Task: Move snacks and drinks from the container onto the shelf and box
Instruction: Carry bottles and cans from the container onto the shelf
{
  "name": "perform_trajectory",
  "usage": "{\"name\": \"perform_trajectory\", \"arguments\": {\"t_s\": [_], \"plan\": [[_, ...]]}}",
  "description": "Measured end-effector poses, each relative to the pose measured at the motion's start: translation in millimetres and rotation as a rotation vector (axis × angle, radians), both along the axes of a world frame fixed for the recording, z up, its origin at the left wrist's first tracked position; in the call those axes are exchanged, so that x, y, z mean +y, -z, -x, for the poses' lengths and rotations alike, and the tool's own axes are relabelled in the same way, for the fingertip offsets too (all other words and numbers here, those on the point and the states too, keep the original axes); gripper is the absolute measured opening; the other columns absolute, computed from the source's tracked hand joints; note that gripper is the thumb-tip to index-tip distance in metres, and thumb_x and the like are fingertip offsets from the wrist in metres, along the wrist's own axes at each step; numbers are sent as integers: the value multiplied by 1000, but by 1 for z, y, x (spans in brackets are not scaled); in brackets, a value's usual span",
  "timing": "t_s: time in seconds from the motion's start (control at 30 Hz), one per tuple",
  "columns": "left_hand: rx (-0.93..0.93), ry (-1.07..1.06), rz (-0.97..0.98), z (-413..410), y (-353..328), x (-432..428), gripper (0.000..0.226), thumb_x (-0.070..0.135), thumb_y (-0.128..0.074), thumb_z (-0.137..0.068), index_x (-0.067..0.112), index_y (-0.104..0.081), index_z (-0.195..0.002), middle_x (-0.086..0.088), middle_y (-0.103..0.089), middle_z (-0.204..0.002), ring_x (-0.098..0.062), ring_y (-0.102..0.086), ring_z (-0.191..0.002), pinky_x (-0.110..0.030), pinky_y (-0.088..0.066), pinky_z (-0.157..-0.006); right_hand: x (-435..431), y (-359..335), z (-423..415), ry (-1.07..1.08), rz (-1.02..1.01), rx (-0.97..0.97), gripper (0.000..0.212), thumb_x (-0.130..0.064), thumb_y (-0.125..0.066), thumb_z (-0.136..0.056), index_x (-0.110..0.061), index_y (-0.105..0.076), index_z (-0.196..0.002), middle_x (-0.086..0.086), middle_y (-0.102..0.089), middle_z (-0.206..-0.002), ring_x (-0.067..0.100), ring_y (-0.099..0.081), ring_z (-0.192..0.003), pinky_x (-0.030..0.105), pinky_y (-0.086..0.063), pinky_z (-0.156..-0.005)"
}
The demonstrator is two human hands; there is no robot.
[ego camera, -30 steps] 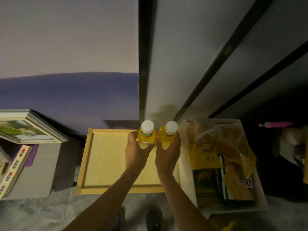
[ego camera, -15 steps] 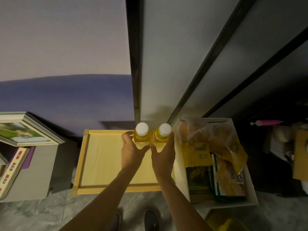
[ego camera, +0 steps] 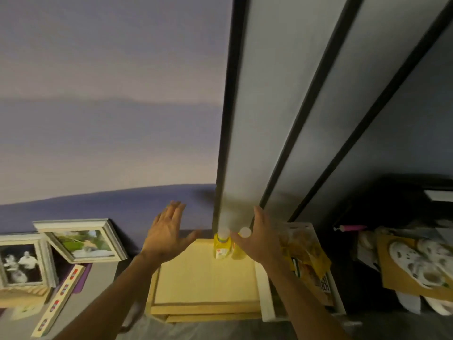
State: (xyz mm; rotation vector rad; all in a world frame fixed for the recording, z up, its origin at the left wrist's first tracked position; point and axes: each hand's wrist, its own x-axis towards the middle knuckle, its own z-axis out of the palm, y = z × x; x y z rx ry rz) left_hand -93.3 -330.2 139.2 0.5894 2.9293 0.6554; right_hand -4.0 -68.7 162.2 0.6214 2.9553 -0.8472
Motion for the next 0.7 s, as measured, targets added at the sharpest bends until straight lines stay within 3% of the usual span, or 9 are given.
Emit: {"name": "perform_trajectory", "arguments": {"t_s": [0.07, 0.17, 0.43, 0.7], "plan": [[64, 18, 18, 9, -38, -17, 104, 89, -37, -89, 24, -14, -167, -2, -9, -176, -22, -5, -162, -45, -11, -129, -3, -41, 2, -59, -23, -32, 117, -80, -63, -83, -18, -10, -168, 7, -17, -175, 31, -25, -158, 50, -34, -124], [148, 20, 24, 19, -90, -46, 109, 92, -31, -87, 22, -11, -168, -2, -7, -176, -22, 1, -162, -49, -9, -131, -19, -103, 2, -65, -103, 18, 113, -76, -63, -87, -13, -15, -168, 9, -20, -174, 30, -26, -158, 46, -32, -124], [213, -41, 48, 3, -180, -124, 105, 88, -31, -86, 21, -20, -166, -6, -22, -173, -28, -17, -160, -52, -16, -129, -91, -195, -7, -87, -199, 98, 114, -84, -57, -83, -10, -26, -164, 11, -34, -169, 30, -37, -152, 42, -40, -119], [287, -289, 58, -90, -221, -236, 103, 85, -35, -83, 16, -33, -161, -11, -36, -166, -30, -32, -153, -51, -28, -123, -179, -226, -12, -332, -244, 176, 106, -84, -57, -82, -9, -39, -155, 12, -46, -159, 33, -48, -142, 44, -48, -109]]}}
